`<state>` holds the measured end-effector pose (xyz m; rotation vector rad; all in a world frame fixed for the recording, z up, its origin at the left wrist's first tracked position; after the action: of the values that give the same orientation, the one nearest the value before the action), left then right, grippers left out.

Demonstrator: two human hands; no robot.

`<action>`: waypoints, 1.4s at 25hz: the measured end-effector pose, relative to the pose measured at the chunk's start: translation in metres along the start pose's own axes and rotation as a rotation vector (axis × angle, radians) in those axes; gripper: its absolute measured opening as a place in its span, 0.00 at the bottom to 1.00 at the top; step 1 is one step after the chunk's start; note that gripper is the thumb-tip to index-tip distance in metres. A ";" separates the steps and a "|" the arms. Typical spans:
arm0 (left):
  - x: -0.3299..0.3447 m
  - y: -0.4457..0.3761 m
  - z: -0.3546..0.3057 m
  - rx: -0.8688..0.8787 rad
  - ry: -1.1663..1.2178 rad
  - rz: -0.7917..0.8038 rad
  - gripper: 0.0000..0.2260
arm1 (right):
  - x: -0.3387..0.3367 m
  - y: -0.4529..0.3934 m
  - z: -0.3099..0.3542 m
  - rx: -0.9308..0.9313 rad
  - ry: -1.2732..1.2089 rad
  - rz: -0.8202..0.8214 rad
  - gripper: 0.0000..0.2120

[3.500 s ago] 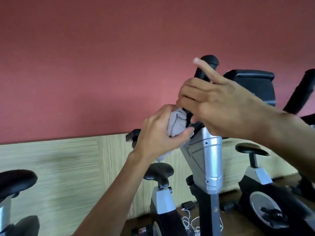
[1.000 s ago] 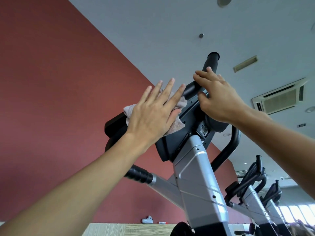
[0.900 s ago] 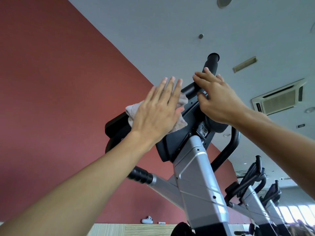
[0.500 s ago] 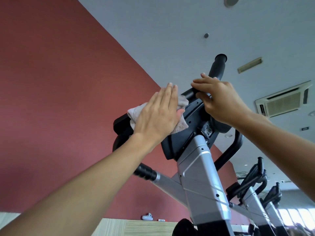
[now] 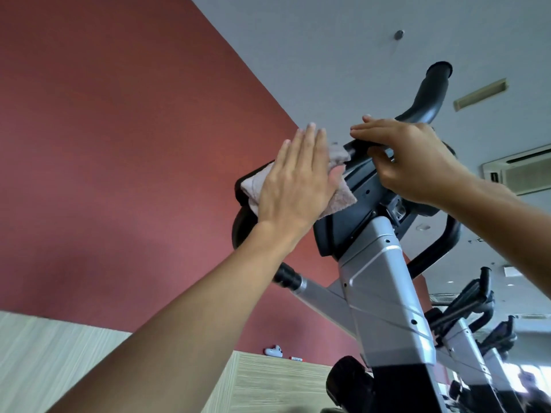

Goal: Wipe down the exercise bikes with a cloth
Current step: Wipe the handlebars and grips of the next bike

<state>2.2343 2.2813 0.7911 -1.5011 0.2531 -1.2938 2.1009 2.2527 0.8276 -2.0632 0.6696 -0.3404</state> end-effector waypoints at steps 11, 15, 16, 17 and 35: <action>-0.003 0.072 0.062 -0.074 0.147 -0.130 0.27 | 0.055 -0.004 0.036 -0.044 0.002 -0.013 0.23; -0.004 0.063 0.055 0.014 0.145 -0.192 0.27 | 0.071 -0.006 0.055 -0.085 -0.004 -0.010 0.24; -0.004 0.074 0.062 -0.009 0.176 -0.215 0.27 | 0.076 -0.006 0.063 -0.118 0.003 -0.004 0.25; -0.003 0.086 0.068 -0.034 0.207 -0.239 0.27 | 0.082 -0.005 0.069 -0.144 0.011 -0.004 0.25; -0.002 0.078 0.074 -0.061 0.346 -0.159 0.27 | 0.084 -0.007 0.069 -0.065 -0.065 -0.041 0.26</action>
<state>2.3285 2.2944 0.7407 -1.3630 0.4050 -1.6874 2.2043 2.2548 0.7949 -2.1430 0.6066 -0.2770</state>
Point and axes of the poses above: each hand's wrist, its own y-axis away from the middle knuckle, its own x-axis out of the palm, z = x × y, the point moved 9 cm from there along -y, towards the middle knuckle, and after that the axes turned 6 degrees about z, right-handed, at the moved point
